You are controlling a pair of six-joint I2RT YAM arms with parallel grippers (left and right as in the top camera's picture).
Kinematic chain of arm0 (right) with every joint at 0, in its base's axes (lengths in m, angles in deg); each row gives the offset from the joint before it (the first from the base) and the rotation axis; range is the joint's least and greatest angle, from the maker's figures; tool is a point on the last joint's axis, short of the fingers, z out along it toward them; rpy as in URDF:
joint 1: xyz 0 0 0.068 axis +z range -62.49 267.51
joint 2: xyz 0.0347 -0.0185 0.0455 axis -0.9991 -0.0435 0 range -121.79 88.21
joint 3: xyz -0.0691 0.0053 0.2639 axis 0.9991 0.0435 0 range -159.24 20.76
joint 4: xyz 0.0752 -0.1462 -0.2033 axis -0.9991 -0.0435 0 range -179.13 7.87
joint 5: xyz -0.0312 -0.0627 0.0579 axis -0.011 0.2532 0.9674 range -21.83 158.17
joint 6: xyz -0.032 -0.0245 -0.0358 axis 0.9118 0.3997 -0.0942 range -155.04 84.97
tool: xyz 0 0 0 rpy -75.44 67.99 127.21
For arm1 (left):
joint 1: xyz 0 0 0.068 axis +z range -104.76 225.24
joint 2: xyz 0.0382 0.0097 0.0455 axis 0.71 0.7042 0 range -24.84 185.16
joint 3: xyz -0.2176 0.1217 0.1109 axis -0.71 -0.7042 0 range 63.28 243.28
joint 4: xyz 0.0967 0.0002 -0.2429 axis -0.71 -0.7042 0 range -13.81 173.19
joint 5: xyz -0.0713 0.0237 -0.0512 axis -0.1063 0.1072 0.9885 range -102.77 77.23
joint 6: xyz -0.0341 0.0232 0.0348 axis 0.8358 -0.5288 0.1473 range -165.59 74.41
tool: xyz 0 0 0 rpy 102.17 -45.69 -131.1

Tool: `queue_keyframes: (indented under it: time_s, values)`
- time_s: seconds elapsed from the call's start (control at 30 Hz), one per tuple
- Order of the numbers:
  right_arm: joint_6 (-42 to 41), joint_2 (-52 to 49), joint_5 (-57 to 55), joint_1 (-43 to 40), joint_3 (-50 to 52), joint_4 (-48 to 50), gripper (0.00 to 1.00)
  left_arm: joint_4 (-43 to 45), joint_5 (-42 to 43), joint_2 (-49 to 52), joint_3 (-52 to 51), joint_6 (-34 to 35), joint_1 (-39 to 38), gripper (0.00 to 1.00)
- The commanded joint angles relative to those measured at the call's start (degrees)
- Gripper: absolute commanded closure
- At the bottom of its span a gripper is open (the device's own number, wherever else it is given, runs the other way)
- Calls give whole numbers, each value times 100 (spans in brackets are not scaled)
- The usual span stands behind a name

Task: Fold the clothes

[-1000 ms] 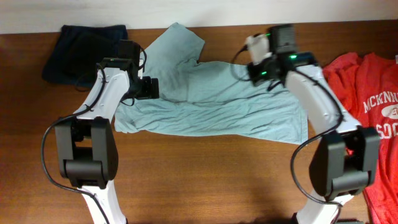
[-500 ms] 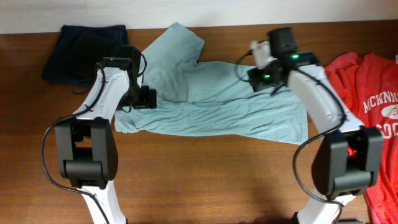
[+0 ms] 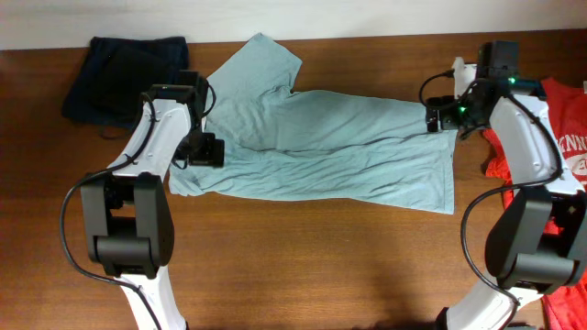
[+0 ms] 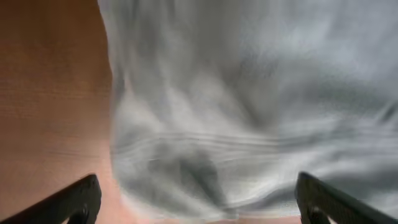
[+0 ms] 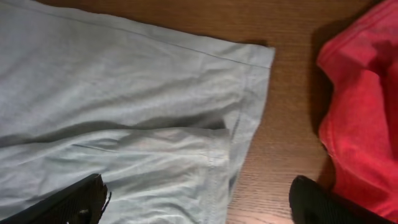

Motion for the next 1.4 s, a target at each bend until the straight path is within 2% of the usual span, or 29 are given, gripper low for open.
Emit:
queue_keyframes:
  time_s: [0.0,0.07,0.17,0.27,0.3,0.33,0.43,0.47,0.5,0.6,0.8,0.87,0.9,1.03,1.2,1.37]
  values:
    - [-33,39,-48,-50,-44,-15,1,975,280,-157,63,-101,39,1]
    - [-33,39,-48,-50,-44,-15,1,1342,634,-157,63,-105,39,1]
    - [-33,39,-48,-50,-44,-15,1,1690,715,-162,66,-107,26,1]
    - [-33,39,-48,-50,-44,-15,1,1587,1016,-173,66,-116,24,1]
    - [-33,39,-48,-50,-44,-15,1,1495,1394,-173,66,-446,24,4]
    - [-33,39,-48,-50,-44,-15,1,1405,1648,-175,66,-713,24,11]
    - [-33,39,-48,-50,-44,-15,1,1010,2055,-197,66,-1058,22,78]
    - [-33,39,-48,-50,-44,-15,1,879,2052,-197,66,-1058,24,92]
    - [-33,39,-48,-50,-44,-15,1,743,2035,-195,63,-1060,24,99]
    - [-33,39,-48,-50,-44,-15,1,535,2033,-192,31,-1209,22,100]
    - [-33,39,-48,-50,-44,-15,1,575,1777,-192,-13,-2326,-92,98]
    - [-33,39,-48,-50,-44,-15,1,710,1276,-192,-92,-2796,-199,93]
    - [-33,39,-48,-50,-44,-15,1,844,1145,-192,-164,-3080,-267,86]
    - [-33,39,-48,-50,-44,-15,1,1043,1102,-188,-212,-3696,-459,69]
    - [-33,39,-48,-50,-44,-15,1,1104,914,-186,-219,-4155,-516,64]
    - [-33,39,-48,-50,-44,-15,1,1060,848,-181,-260,-4468,-511,64]
